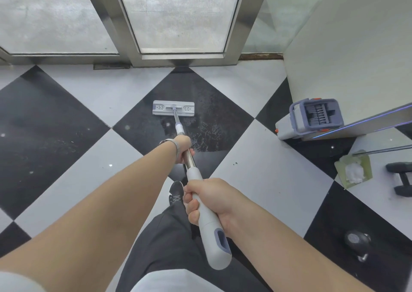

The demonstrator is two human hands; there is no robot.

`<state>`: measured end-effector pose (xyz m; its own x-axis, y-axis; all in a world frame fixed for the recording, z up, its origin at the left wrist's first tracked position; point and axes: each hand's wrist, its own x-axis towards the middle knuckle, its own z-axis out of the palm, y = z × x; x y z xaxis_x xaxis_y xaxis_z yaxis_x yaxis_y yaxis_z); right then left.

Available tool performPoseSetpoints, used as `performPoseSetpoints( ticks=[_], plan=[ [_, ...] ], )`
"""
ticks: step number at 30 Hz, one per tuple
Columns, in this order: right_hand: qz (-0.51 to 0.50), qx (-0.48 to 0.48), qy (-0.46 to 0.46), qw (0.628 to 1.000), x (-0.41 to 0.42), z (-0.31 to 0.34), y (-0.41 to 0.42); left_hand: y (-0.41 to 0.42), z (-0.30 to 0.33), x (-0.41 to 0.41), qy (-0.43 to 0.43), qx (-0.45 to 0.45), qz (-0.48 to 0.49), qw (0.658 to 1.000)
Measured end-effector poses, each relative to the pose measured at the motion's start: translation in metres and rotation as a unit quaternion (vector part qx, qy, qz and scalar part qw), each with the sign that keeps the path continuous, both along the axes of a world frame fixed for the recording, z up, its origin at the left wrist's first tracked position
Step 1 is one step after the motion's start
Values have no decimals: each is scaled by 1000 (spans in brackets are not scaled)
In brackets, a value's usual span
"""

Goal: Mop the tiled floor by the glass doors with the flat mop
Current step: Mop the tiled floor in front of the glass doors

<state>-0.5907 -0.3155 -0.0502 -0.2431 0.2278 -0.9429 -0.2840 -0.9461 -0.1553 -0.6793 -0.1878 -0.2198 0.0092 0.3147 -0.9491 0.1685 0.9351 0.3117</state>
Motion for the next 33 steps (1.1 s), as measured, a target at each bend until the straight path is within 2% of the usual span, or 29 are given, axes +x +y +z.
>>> performPoseSetpoints(
  ticks=[12,25,33],
  plan=[
    [31,-12,20,999,6,18,-125,-137,2,-5,-4,-4,54,999],
    [8,-30,60,998,-10,58,-146,-177,38,-25,0,-6,27,1000],
    [25,-16,60,998,-37,84,-164,-206,51,-59,-75,-28,12,997]
  ],
)
